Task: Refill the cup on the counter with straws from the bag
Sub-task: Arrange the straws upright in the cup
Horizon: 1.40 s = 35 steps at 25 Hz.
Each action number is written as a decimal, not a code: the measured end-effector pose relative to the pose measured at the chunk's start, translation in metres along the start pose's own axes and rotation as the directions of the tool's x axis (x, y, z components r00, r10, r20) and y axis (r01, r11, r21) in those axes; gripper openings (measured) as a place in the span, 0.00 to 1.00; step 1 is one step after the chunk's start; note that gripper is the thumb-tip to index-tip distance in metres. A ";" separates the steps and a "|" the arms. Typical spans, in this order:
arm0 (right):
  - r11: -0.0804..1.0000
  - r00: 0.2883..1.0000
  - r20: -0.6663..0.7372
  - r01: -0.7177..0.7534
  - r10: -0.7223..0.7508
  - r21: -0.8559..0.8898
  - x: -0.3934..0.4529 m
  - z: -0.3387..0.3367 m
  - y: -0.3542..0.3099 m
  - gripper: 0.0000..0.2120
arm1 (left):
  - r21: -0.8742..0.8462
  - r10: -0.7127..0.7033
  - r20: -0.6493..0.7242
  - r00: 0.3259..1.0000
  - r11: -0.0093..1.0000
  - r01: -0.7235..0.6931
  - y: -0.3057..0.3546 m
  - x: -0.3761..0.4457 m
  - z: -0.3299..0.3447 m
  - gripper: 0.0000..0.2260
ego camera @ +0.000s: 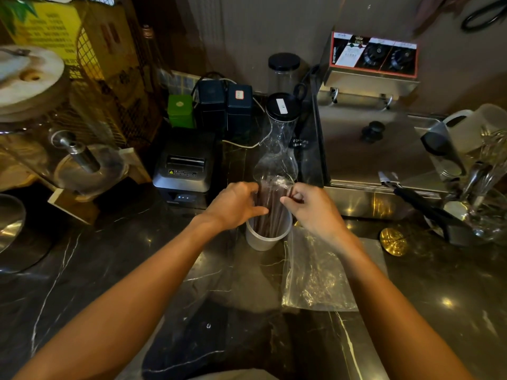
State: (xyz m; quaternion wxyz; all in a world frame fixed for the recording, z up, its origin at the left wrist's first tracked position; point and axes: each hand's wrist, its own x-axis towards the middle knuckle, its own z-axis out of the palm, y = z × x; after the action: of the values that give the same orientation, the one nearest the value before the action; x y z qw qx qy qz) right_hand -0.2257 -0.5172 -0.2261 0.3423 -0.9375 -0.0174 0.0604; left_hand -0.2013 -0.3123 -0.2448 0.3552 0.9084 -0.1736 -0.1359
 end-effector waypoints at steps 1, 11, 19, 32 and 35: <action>1.000 0.999 -0.032 -0.007 0.008 0.030 -0.004 0.002 0.003 0.12 | -0.011 -0.005 0.000 1.000 1.000 0.005 -0.001 -0.001 0.001 0.12; 0.988 0.998 -0.056 -0.031 0.040 0.150 -0.003 0.013 0.011 0.06 | -0.115 0.004 -0.007 1.000 0.993 -0.005 -0.003 0.002 0.011 0.10; 0.992 0.987 0.148 0.069 -0.054 -0.102 0.018 0.004 -0.012 0.07 | -0.086 -0.011 -0.075 0.997 0.996 0.004 -0.017 0.009 0.019 0.14; 0.999 0.993 0.114 -0.038 0.040 -0.020 0.005 0.005 0.004 0.12 | -0.078 -0.049 -0.155 0.987 0.996 0.037 -0.006 -0.001 0.024 0.16; 1.000 0.996 0.084 -0.012 0.013 -0.005 0.001 -0.007 0.000 0.11 | -0.086 -0.062 -0.161 0.985 0.995 0.049 -0.007 -0.002 0.023 0.19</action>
State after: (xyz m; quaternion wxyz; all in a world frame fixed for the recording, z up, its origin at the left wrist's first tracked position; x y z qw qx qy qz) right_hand -0.2237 -0.5217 -0.2212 0.3386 -0.9350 -0.0260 0.1019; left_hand -0.2099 -0.3206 -0.2662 0.4013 0.9056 -0.1128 -0.0779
